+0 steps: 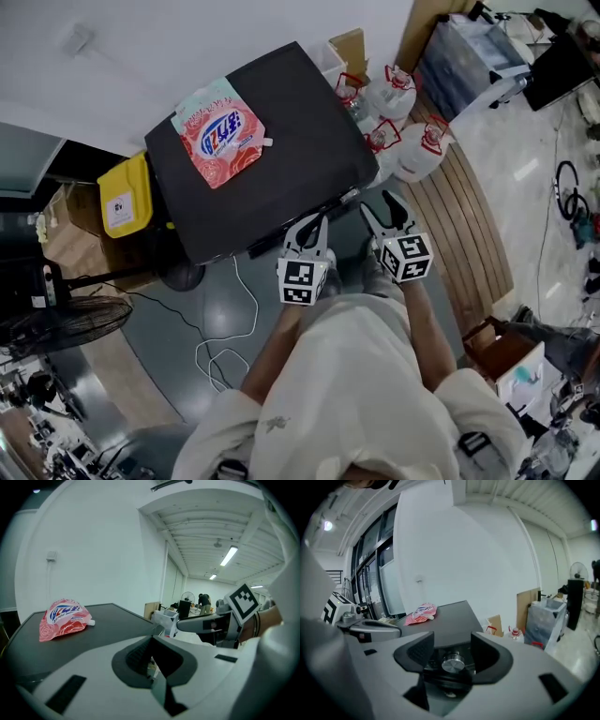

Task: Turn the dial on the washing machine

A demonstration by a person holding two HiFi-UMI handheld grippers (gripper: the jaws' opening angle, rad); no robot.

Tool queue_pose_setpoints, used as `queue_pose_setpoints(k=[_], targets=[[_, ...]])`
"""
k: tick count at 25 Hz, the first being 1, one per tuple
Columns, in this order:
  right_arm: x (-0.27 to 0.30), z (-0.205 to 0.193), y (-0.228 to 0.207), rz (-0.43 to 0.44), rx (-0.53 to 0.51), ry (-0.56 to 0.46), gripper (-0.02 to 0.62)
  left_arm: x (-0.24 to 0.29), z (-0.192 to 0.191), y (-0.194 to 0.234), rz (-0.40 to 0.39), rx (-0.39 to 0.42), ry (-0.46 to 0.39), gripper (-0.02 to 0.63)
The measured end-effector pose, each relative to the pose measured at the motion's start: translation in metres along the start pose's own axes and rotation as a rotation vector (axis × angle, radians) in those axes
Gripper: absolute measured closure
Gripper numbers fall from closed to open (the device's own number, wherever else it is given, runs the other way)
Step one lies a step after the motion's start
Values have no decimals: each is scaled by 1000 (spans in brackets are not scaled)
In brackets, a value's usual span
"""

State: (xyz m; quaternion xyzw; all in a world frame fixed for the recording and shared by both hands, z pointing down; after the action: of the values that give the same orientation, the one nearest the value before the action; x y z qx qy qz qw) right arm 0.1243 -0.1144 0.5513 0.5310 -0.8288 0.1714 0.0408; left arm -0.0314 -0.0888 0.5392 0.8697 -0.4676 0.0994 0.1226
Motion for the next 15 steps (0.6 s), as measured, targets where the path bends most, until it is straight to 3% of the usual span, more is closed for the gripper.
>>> queue_pose_setpoints(k=[4,15], targets=[[-12,16,8,-28,-74,-26,360,-3,10,1,-9,8,-29,594],[-30,35,22,-80,-116,-76,365,-10,33,-2,-61,23,-91,594]])
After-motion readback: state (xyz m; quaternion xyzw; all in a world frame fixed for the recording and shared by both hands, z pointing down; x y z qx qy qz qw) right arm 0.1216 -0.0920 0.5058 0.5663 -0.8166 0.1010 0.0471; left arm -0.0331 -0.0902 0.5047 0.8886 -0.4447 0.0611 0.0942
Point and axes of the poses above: the fingertips, and each gripper's own axes: x forward along the fingers, y to its left, z out of its top, the point moved 3 cm from there along -x, backward along the fingers, and after that the axes turned 8 degrees about -y, right-handed, at the moved point
